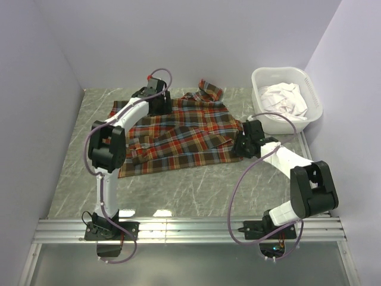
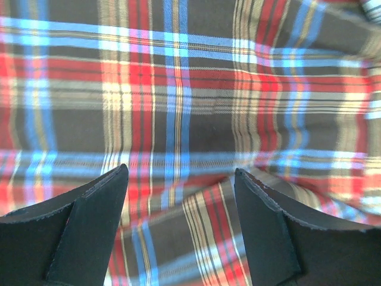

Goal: Fold and stack the long sleeve shirts
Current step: Fold the shirt

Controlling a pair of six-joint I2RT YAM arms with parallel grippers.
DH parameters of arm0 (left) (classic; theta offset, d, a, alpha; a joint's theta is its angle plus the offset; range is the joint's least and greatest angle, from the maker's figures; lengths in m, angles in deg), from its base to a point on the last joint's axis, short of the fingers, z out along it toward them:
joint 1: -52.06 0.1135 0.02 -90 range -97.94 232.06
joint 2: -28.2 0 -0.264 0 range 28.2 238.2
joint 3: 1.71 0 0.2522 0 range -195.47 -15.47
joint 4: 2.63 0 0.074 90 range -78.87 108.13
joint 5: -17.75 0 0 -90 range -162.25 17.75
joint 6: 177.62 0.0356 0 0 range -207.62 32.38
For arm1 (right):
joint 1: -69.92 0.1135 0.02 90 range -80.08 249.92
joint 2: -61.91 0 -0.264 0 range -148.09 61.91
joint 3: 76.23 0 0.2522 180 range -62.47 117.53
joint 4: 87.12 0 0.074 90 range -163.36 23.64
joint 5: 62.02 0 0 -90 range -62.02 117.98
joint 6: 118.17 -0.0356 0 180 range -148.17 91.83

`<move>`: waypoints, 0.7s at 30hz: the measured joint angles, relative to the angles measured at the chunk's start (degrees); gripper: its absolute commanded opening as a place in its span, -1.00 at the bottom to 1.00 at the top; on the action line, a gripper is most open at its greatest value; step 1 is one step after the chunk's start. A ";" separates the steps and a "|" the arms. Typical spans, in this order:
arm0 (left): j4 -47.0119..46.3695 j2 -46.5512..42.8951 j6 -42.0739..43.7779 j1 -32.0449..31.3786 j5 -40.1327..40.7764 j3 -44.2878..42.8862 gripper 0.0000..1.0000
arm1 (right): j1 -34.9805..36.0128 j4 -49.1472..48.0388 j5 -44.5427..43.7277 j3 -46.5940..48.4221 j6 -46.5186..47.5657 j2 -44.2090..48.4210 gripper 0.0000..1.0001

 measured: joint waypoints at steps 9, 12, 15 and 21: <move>-0.68 8.13 3.91 1.57 -2.99 -1.44 0.56 | -4.72 -1.79 3.63 -3.98 -0.98 0.02 -0.02; -1.03 8.87 3.91 2.16 -3.52 -1.44 0.57 | -5.09 -3.02 3.80 -3.98 -1.16 0.02 -0.02; -1.05 9.31 3.91 2.73 -3.85 -1.44 0.56 | -5.20 -4.09 4.33 -3.98 -1.16 0.02 -0.03; -1.90 10.03 3.93 3.45 -4.24 -1.44 0.56 | -5.31 -5.51 4.57 -3.67 -1.11 0.00 -0.02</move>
